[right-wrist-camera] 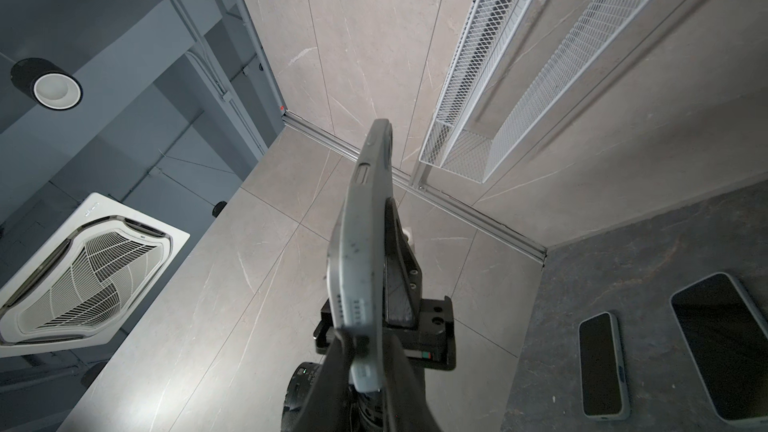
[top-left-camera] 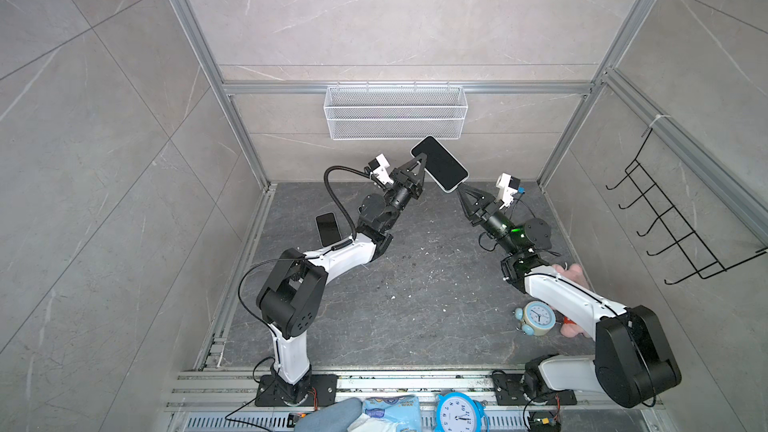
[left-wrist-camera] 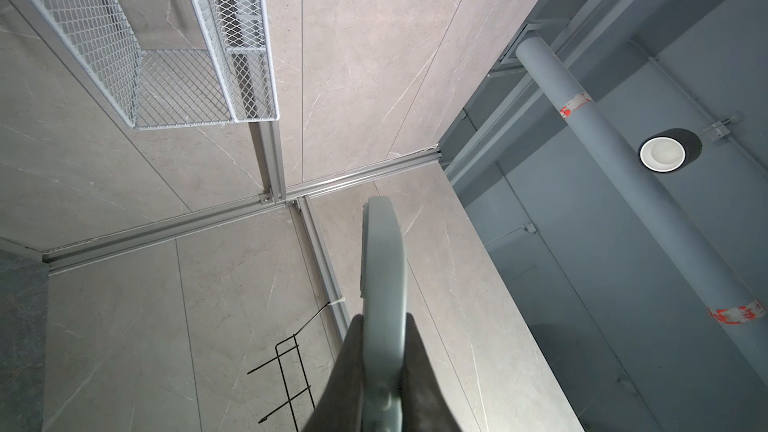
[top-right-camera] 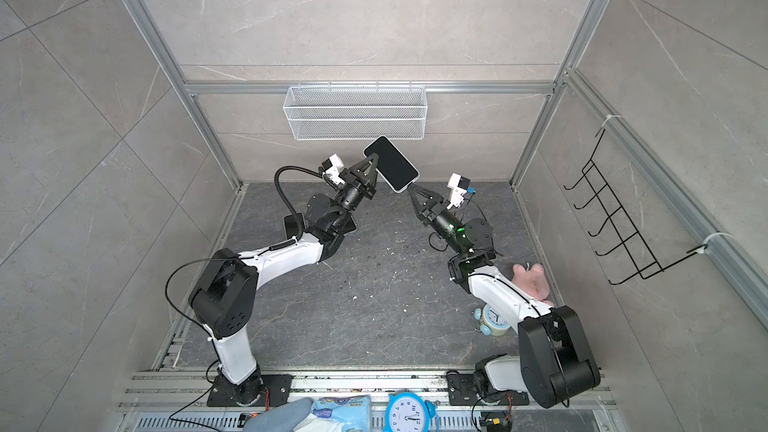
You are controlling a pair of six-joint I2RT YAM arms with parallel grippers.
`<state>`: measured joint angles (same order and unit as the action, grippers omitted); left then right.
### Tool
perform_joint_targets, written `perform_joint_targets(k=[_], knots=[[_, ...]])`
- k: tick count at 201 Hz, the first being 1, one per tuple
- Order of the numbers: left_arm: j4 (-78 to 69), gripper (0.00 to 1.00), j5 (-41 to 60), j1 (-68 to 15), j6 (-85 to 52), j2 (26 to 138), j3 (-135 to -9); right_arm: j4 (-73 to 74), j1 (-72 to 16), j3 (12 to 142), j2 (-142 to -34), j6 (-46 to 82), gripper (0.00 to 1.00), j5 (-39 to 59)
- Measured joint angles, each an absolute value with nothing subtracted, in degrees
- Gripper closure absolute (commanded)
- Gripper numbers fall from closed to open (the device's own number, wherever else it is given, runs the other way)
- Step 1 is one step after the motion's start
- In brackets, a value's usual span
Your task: Take the phone out of the phone case
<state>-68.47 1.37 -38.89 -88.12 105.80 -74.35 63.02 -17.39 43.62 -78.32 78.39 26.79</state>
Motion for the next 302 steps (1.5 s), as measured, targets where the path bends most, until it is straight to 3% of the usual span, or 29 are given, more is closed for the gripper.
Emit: perform_joint_targets(k=[302], knots=[[-64.9,1.00,-1.3,-38.5,-84.3,106.2,-74.3,56.6,-17.3,45.0,-80.7,76.4,0.84,25.5]])
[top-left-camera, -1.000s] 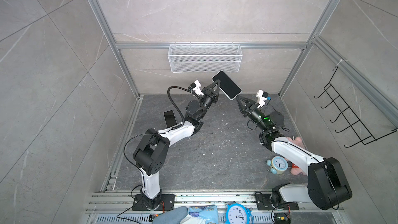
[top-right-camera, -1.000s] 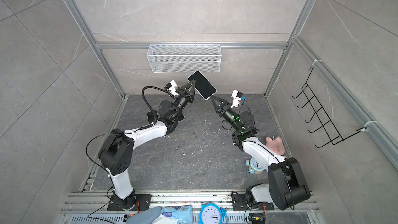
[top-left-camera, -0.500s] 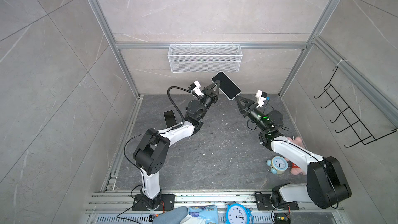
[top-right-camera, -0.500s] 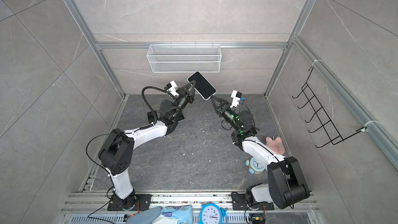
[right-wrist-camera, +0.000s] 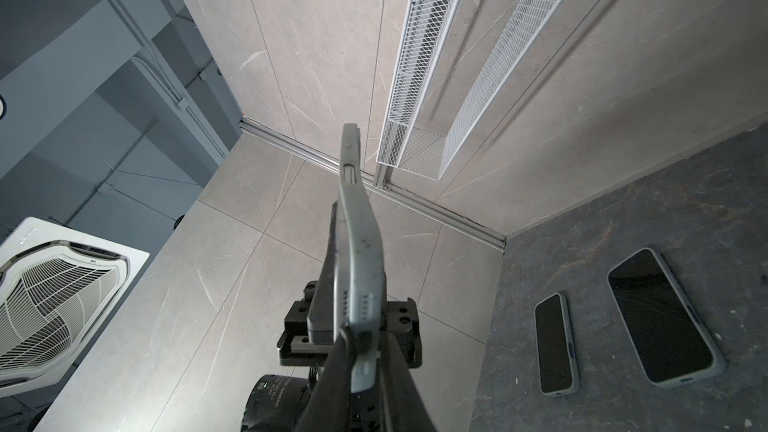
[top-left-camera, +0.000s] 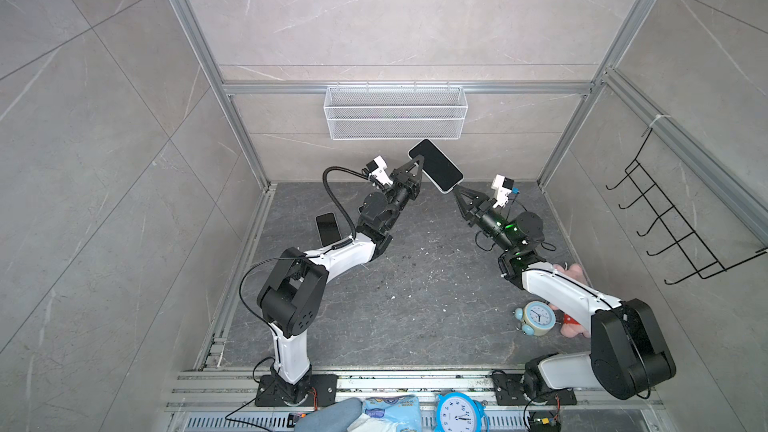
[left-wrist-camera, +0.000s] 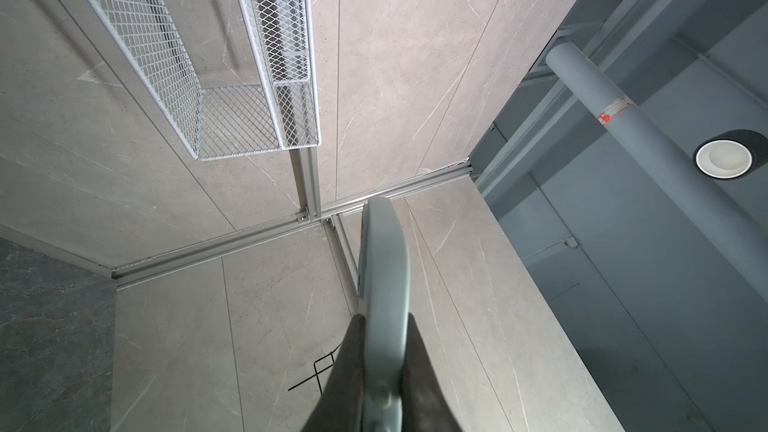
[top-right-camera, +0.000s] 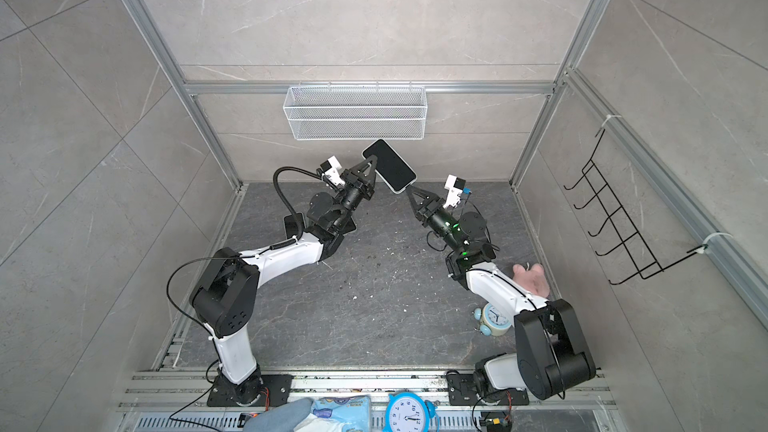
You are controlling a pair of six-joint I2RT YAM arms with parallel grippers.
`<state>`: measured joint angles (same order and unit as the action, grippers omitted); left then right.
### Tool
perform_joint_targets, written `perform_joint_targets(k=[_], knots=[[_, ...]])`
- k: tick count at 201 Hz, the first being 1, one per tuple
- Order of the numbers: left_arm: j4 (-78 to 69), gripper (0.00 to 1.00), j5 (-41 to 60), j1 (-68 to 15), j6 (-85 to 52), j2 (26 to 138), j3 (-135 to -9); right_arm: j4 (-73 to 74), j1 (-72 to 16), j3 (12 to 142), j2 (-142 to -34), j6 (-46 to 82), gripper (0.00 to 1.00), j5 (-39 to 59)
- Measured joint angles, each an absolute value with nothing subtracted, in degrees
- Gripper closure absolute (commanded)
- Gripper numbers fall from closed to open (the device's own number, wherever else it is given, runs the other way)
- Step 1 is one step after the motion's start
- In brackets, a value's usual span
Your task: Take the phone out of the phone case
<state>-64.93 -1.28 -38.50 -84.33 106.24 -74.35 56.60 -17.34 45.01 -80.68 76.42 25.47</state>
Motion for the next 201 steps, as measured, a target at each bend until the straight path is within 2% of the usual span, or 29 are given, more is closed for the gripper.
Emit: perform_joint_targets(k=[61,125,167,201], knots=[[-64.3,1.00,-1.5,-38.3,-83.7,106.3,-74.3,56.6,-17.3,45.0,-81.7,76.4,0.80,25.3],[-72.2,1.00,5.8,-42.5,-88.0,106.3,-75.1,45.8,-18.6,43.5,-86.4,76.5,0.76,26.0],[-74.2,1.00,6.2,-42.3,-89.0,105.9,-74.1,46.5,-18.6,42.6,-85.3,77.0,0.57,26.0],[-74.4,1.00,3.8,-41.4,-90.4,104.6,-68.6,46.3,-17.9,38.0,-77.9,76.5,0.46,25.9]])
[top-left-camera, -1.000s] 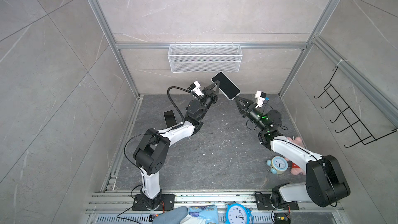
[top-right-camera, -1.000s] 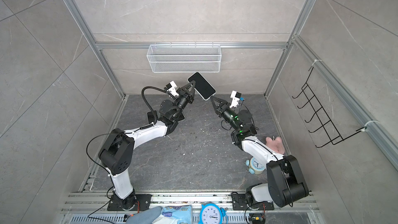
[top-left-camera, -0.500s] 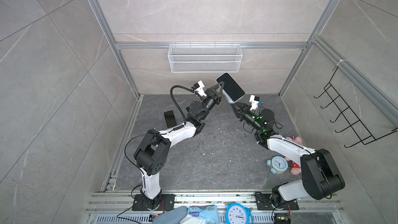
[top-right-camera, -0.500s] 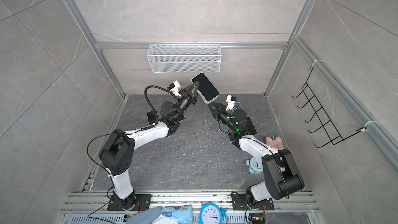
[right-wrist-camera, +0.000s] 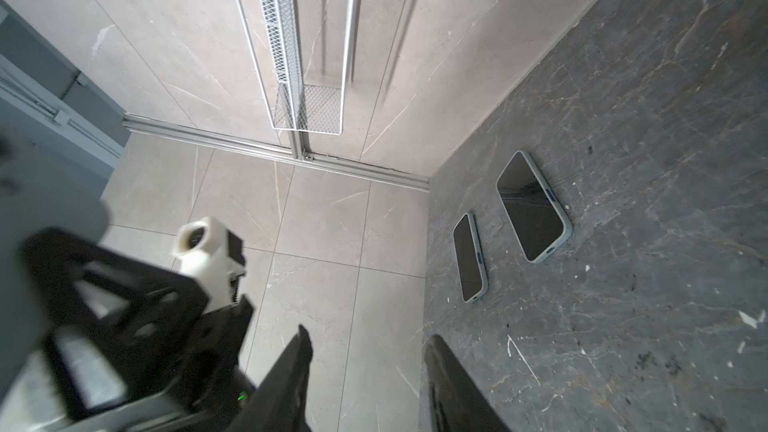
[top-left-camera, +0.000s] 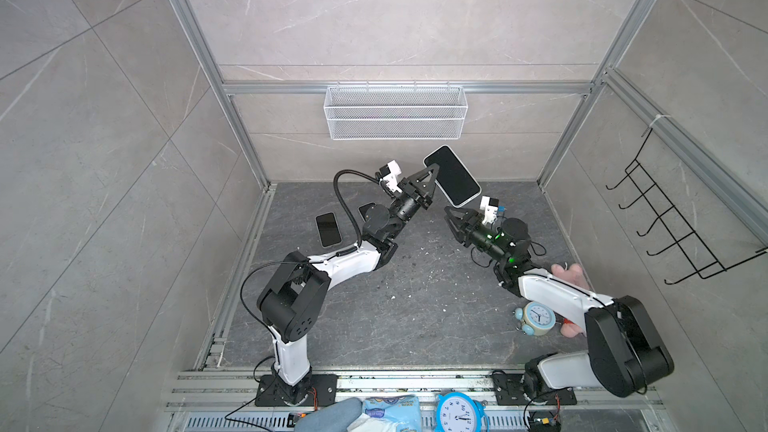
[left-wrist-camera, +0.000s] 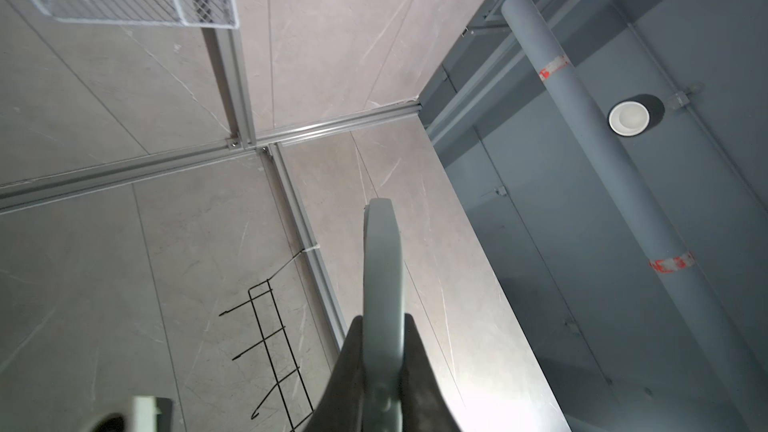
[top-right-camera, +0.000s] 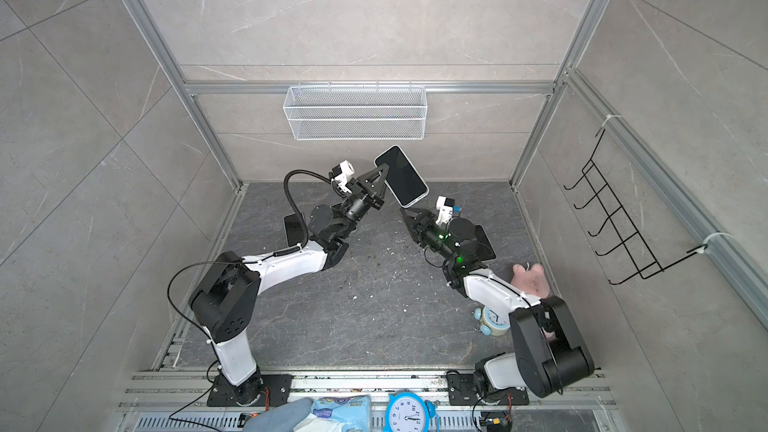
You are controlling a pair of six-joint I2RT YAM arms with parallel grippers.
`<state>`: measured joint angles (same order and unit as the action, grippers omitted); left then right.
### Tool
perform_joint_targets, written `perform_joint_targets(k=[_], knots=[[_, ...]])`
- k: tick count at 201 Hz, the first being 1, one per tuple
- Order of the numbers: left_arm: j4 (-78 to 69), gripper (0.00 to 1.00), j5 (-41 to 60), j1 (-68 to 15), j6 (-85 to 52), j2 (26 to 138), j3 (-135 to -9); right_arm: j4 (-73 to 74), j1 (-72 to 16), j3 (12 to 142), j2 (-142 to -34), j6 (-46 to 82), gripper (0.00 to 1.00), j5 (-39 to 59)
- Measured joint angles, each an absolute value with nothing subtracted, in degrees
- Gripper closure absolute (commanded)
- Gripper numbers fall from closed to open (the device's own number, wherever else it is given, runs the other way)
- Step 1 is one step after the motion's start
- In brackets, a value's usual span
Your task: Take the phone out of the phone case
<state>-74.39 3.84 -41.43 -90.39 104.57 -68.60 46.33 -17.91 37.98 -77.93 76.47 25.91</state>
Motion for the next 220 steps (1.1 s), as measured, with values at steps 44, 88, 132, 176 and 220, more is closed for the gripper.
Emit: perform_joint_targets(k=[44,88,132,176,220], knots=[[-72.0,1.00,-1.5,-41.1,-91.5,102.2,-60.1,44.0,-17.5,34.0,-66.9,75.1,0.46,26.4],[-70.6,1.00,-4.7,-41.1,-91.6,99.6,-56.4,41.6,-17.6,33.7,-62.8,74.1,0.46,27.3],[-71.1,1.00,-5.6,-41.2,-91.9,99.5,-56.4,41.7,-17.5,33.7,-66.1,74.3,0.46,27.9],[-71.2,1.00,-5.9,-41.2,-92.0,99.5,-56.4,43.5,-17.6,33.7,-67.1,74.9,0.46,27.9],[-71.2,1.00,-5.9,-41.3,-92.0,99.5,-56.4,44.1,-18.0,33.7,-67.1,75.0,0.46,28.2]])
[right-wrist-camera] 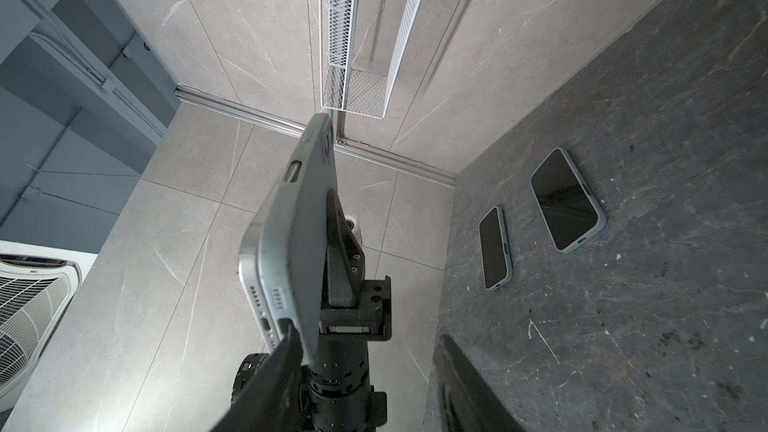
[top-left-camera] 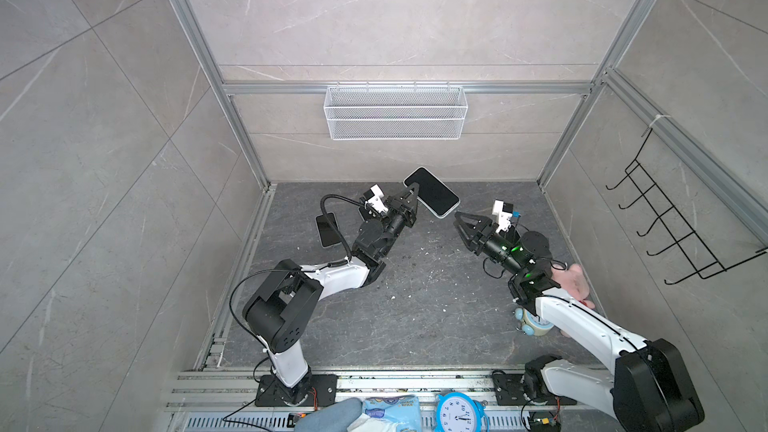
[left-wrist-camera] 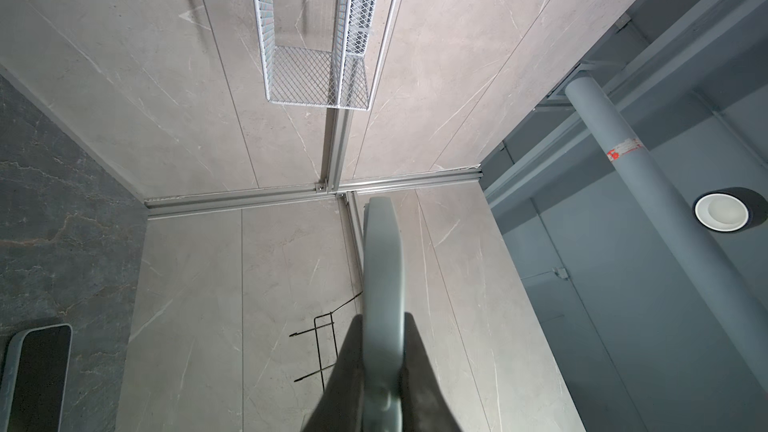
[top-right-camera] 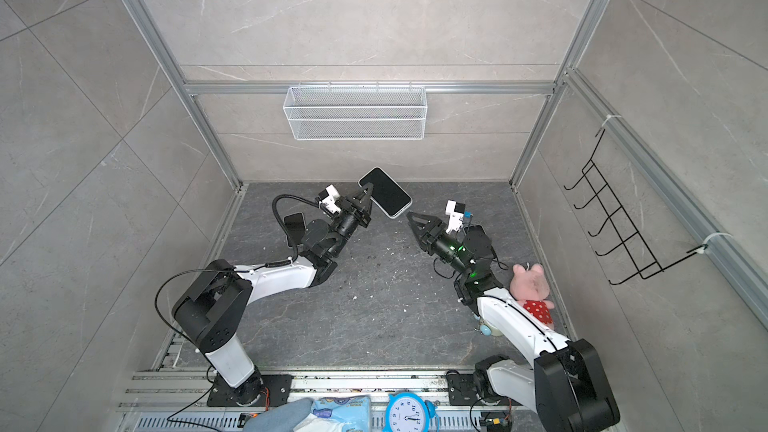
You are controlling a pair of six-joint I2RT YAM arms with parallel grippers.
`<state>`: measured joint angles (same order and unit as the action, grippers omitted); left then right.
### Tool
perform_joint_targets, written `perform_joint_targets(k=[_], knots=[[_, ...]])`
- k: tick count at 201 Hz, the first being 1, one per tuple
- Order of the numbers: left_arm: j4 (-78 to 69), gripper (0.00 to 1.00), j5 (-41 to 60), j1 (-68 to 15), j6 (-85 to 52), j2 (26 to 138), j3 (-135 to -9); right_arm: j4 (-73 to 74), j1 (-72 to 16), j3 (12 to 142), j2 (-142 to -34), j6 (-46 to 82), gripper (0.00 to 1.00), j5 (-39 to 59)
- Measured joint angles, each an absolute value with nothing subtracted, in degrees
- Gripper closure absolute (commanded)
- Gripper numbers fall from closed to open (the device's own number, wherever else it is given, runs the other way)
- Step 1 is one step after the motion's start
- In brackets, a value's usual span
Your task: Take the phone out of the phone case
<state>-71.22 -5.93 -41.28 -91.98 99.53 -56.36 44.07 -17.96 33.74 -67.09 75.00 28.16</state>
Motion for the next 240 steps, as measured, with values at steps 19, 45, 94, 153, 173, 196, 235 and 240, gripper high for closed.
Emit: perform_joint_targets(k=[19,45,94,153,173,196,235,240], knots=[[-71.3,1.00,-6.0,-41.4,-92.0,99.6,-56.4,44.4,-18.1,33.7,-67.1,75.0,0.46,28.3],[-71.3,1.00,-6.0,-41.6,-92.0,99.6,-56.4,44.9,-18.2,33.7,-67.1,75.0,0.46,28.4],[-71.7,1.00,-6.0,-41.9,-92.0,99.7,-56.4,45.3,-18.5,33.7,-67.3,75.0,0.46,28.6],[-72.1,1.00,-6.2,-42.0,-92.0,99.8,-56.4,46.5,-18.8,33.7,-68.5,75.4,0.46,28.6],[-72.2,1.00,-6.2,-42.0,-92.0,99.8,-56.4,46.6,-18.8,33.7,-68.5,75.4,0.46,28.6],[-72.3,1.00,-6.7,-42.0,-92.0,99.9,-56.4,46.6,-19.0,33.7,-68.5,75.4,0.46,28.6],[-72.5,1.00,-7.5,-42.0,-92.0,100.3,-56.0,46.8,-19.4,33.7,-67.4,75.5,0.46,28.5],[-72.5,1.00,-7.5,-42.0,-92.0,100.4,-55.8,46.8,-19.5,33.7,-67.2,75.5,0.46,28.6]])
